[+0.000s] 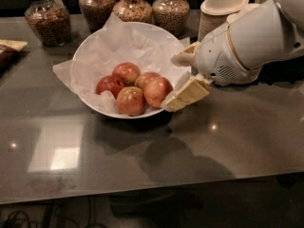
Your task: Pick apple from white bowl
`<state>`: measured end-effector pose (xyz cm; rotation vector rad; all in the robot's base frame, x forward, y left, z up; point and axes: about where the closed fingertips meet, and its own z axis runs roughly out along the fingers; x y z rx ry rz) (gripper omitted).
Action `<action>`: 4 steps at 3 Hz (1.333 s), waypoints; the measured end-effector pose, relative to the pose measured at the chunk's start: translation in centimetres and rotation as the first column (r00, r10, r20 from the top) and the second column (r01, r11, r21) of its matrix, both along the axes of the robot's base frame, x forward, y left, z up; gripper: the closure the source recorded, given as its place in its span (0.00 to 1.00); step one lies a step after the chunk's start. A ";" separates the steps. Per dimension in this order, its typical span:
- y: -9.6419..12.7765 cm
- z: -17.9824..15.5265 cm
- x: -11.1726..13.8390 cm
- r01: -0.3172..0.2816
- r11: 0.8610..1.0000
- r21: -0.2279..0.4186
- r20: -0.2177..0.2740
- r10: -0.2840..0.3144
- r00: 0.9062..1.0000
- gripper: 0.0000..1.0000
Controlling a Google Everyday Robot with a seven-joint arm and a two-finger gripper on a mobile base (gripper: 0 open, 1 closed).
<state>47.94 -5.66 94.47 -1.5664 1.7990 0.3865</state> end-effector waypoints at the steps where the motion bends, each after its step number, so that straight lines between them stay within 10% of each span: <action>1: 0.5 -1.3 1.2 0.009 1.000 -0.023 -0.003 -0.009 1.000 0.29; 4: 1.8 -2.6 3.0 0.012 0.999 0.039 -0.064 -0.010 0.998 0.42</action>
Offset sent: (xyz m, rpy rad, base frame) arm 0.0368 0.0113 -0.0291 0.0037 0.0354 -0.0224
